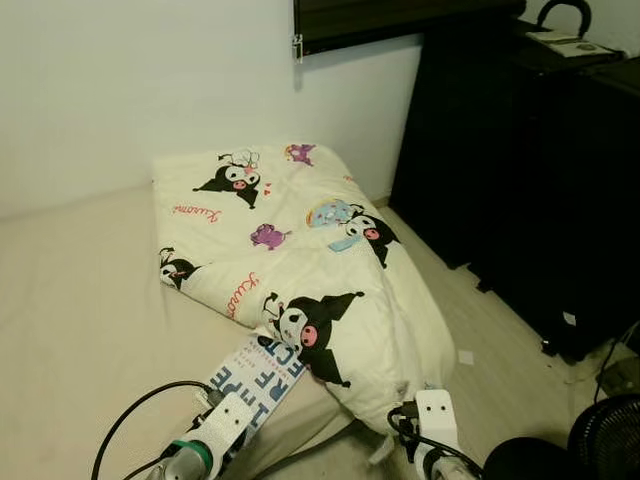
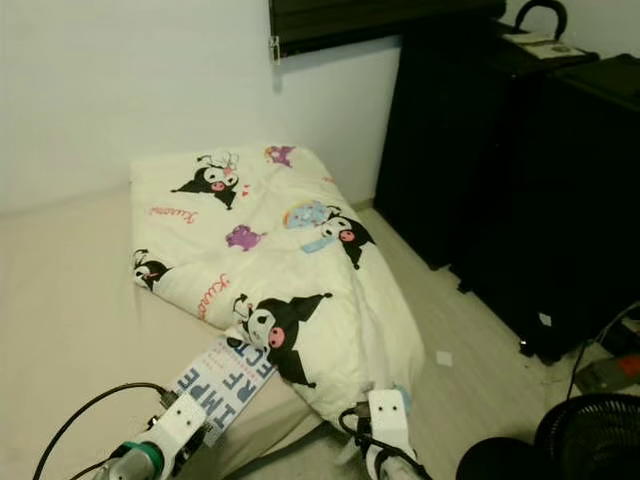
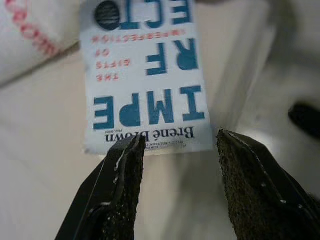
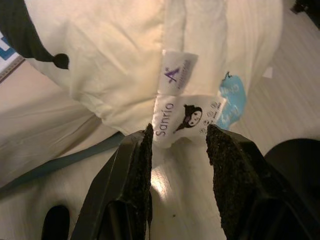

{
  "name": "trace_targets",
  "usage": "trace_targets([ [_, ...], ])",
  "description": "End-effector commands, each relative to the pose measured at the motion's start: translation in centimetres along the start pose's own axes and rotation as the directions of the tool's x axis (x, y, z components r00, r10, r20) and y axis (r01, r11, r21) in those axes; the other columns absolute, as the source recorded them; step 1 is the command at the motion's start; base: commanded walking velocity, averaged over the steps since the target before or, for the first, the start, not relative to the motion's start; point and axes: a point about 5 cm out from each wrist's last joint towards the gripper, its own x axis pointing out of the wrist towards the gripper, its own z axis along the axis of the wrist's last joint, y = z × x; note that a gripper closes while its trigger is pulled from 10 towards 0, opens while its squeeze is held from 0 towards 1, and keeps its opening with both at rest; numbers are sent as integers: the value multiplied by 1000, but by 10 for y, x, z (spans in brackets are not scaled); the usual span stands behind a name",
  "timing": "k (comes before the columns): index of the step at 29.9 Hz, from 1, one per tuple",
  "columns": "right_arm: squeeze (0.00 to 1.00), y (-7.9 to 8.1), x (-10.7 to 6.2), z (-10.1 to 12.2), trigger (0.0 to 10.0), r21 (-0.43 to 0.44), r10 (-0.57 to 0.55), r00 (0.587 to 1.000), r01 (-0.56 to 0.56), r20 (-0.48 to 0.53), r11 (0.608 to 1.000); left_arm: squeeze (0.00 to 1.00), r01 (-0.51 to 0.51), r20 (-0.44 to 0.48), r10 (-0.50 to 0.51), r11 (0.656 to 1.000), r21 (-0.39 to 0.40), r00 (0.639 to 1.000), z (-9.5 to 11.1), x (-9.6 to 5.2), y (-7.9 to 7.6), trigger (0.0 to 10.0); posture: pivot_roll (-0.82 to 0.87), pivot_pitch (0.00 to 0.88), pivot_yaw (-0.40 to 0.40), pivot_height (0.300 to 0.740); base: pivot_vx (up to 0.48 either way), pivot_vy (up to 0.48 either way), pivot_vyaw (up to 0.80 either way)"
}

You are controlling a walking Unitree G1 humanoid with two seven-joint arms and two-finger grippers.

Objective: Clean up the room

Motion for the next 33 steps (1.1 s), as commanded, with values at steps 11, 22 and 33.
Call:
trace_targets([
  [11,0,7,6,29,10000,117,19,990,-35,138,992,0,-63,177,-46,825,562,983,-12,-18,-2,10000,-29,42,65,700,0,0,0],
  [22,0,18,13,62,10000,170,36,969,-80,246,982,0,-118,220,-35,758,642,975,-11,-17,-4,10000,-28,42,62,650,0,0,0],
  [33,0,18,16,82,10000,221,18,951,-90,308,971,0,-180,209,49,720,670,977,-16,-17,9,10000,-32,46,61,605,0,0,0],
])
